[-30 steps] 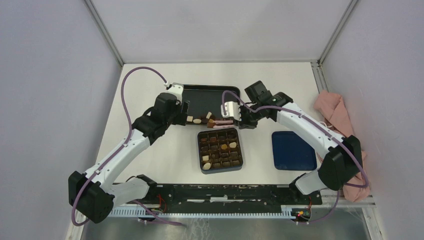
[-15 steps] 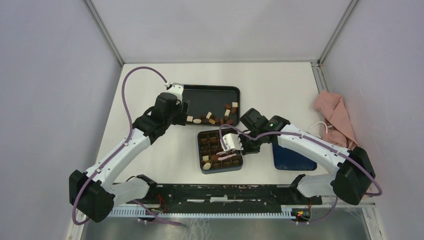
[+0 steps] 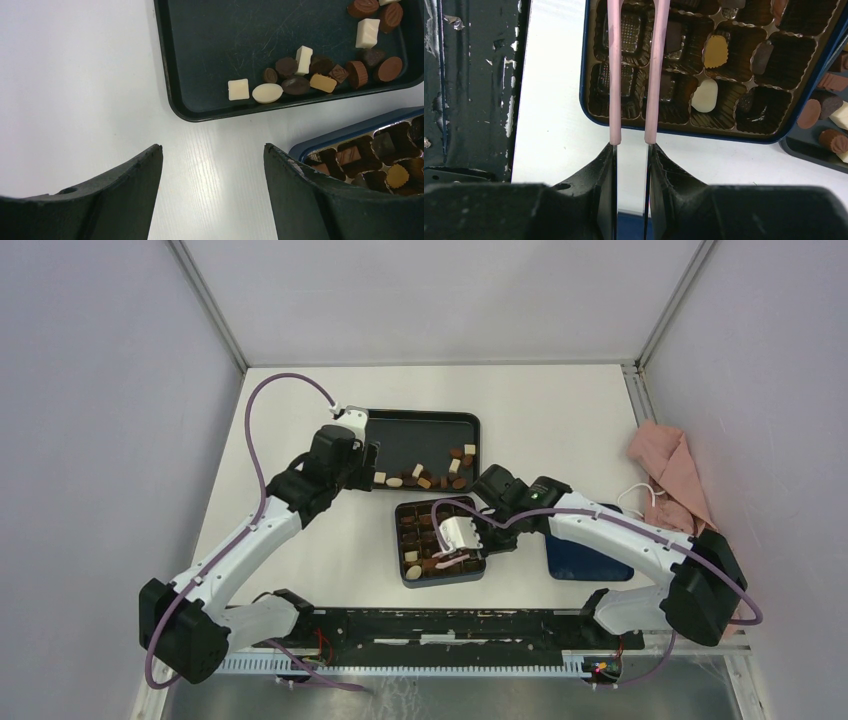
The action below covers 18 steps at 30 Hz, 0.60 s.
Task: Pack the chocolate
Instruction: Adjust the packing box at the center of the board.
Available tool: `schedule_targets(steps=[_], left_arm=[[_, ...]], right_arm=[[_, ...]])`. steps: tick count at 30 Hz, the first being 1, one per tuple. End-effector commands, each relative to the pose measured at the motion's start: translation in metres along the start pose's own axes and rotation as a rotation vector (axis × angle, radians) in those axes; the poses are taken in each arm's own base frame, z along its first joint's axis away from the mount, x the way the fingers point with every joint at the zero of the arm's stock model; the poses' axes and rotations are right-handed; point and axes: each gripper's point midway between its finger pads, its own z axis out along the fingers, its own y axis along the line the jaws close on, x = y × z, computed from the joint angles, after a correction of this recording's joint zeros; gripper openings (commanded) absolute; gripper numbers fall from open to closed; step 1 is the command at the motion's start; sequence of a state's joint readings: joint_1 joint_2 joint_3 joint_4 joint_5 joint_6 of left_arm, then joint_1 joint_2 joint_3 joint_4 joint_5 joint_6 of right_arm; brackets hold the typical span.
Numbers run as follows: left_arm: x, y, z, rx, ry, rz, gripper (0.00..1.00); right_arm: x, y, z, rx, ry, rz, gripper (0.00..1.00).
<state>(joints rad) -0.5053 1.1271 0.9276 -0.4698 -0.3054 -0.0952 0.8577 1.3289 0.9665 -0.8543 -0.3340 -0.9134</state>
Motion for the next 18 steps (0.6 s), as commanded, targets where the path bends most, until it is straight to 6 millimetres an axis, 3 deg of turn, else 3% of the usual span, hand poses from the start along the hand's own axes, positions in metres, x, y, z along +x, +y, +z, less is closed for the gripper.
schedule_targets(steps=[1,7,11,18], left_arm=[[-0.008,-0.005,0.000,0.036,-0.027,0.017,0.80],[-0.009,-0.060,-0.014,0.311,0.038,-0.190,0.80],[0.020,-0.084,-0.026,0.418,0.142,-0.354,0.76],[0.075,-0.110,-0.034,0.452,0.300,-0.525,0.56]], right_arm=[[-0.015,-0.011,-0.011,0.036,-0.035,-0.019,0.10],[-0.016,-0.025,-0.036,0.070,-0.131,0.049,0.10],[-0.009,-0.026,-0.042,0.101,-0.153,0.074,0.10],[-0.002,-0.026,-0.048,0.129,-0.185,0.106,0.10]])
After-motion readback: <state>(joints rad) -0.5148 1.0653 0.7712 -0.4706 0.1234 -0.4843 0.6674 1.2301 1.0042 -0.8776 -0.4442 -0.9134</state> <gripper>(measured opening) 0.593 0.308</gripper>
